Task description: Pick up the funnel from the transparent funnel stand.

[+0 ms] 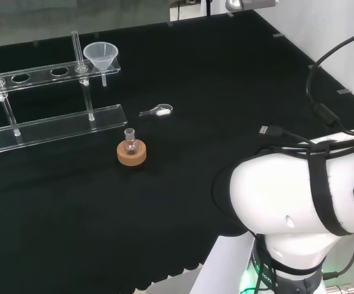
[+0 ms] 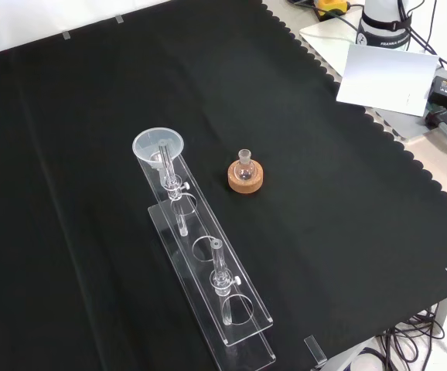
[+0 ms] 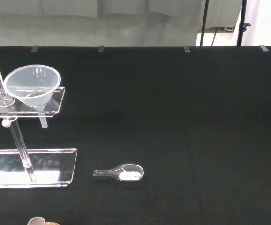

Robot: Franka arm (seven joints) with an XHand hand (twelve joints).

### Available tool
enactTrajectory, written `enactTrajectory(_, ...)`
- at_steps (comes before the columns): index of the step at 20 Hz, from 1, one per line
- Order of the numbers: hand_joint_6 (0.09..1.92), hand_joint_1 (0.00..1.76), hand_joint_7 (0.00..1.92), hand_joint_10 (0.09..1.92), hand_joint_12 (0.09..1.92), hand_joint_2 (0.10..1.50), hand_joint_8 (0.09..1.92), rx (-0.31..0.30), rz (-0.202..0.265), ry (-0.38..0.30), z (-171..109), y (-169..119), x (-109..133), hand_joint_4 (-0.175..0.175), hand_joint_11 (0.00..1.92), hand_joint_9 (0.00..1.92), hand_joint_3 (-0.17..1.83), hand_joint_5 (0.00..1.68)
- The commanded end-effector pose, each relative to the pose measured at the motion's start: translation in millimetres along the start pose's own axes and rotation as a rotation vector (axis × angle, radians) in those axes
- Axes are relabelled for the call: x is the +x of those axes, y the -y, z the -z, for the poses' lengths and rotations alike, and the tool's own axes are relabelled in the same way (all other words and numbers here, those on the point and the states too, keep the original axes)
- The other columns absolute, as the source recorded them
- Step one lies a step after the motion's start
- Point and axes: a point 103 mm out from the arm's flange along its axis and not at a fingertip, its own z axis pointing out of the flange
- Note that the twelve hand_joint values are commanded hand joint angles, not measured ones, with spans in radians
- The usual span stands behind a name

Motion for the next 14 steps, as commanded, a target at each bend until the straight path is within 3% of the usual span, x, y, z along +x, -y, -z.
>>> enactTrajectory(1,0.17,0.0,0.0,0.62,1.3,1.05,0.34,-0.01,0.001,0.003,-0.2,0.1,-0.5,0.033,0.11,0.1,0.61,0.09)
enactTrajectory(4,0.09,0.0,0.0,0.62,1.34,1.11,0.31,-0.012,0.001,-0.01,-1.4,-1.0,-1.3,0.033,0.08,0.09,0.5,0.13)
enactTrajectory(14,0.09,0.0,0.0,0.62,1.35,1.13,0.32,0.004,0.006,-0.014,-8.9,-13.9,-3.1,0.031,0.08,0.09,0.47,0.14)
